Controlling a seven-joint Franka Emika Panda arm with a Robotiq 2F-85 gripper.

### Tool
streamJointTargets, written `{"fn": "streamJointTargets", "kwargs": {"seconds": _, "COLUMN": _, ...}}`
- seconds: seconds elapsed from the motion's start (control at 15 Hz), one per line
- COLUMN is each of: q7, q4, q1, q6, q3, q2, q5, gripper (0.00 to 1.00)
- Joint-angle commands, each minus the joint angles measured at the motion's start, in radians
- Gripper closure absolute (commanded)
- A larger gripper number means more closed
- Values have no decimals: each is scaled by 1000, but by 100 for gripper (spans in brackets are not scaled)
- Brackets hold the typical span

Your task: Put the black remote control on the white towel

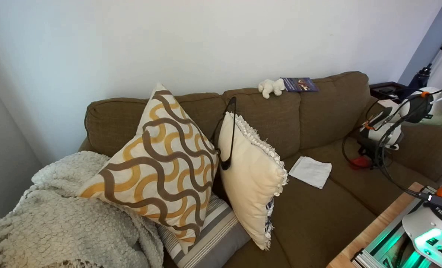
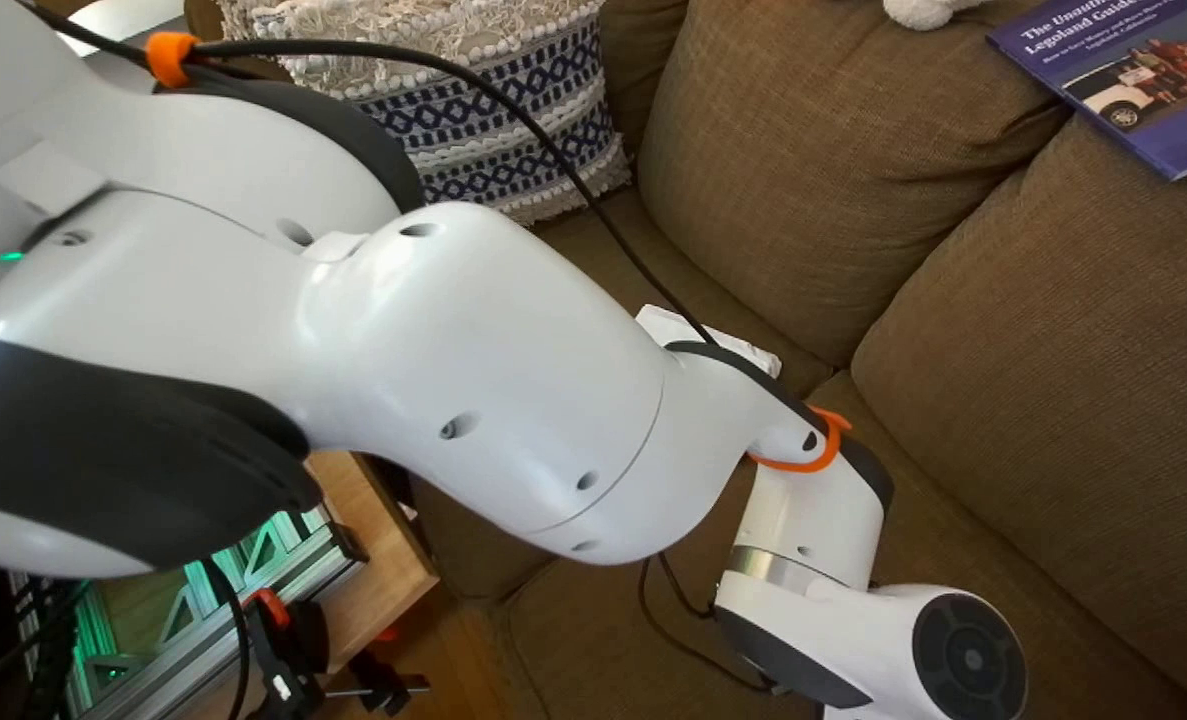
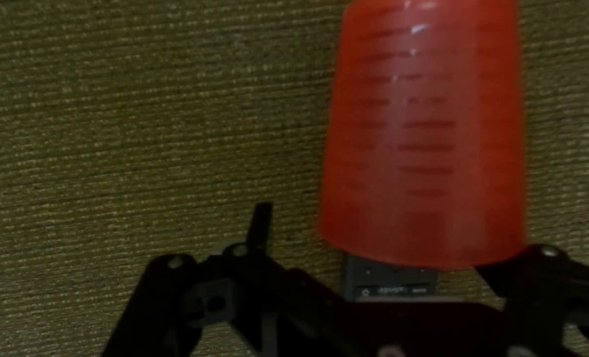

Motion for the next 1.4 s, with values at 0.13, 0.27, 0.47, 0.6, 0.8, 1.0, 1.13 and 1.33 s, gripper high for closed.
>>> {"fn": "streamJointTargets", "kwargs": {"seconds": 0.13, "q7": 13, "q4": 2, "q1": -4, "q6": 55, "q3": -15, "q2": -2, "q5": 41, "gripper": 0}}
{"fn": "streamJointTargets", "kwargs": {"seconds": 0.27, "q7": 8, "q4": -11, "q1": -1, "q6": 73, "q3": -26, "q2": -4, "q5": 32, "gripper": 0}}
{"fn": "streamJointTargets", "kwargs": {"seconds": 0.47, "q7": -27, "q4": -23, "q1": -2, "q6": 66, "q3": -20, "q2": -4, "q5": 23, "gripper": 7}}
{"fn": "streamJointTargets", "kwargs": {"seconds": 0.6, "q7": -32, "q4": -35, "q1": 5, "q6": 66, "q3": -23, "q2": -4, "q5": 21, "gripper": 34}}
{"fn": "streamJointTargets", "kwargs": {"seconds": 0.8, "q7": -32, "q4": -43, "q1": 13, "q6": 67, "q3": -29, "q2": -4, "q5": 22, "gripper": 44}}
{"fn": "streamJointTargets", "kwargs": {"seconds": 1.0, "q7": -19, "q4": -17, "q1": 16, "q6": 47, "q3": -40, "q2": 7, "q5": 23, "gripper": 68}}
{"fn": "streamJointTargets", "kwargs": {"seconds": 1.13, "q7": -20, "q4": -11, "q1": 18, "q6": 49, "q3": -46, "q2": 9, "q5": 21, "gripper": 82}}
{"fn": "streamJointTargets", "kwargs": {"seconds": 1.33, "q7": -30, "q4": 17, "q1": 9, "q6": 24, "q3": -45, "q2": 21, "q5": 22, "gripper": 94}}
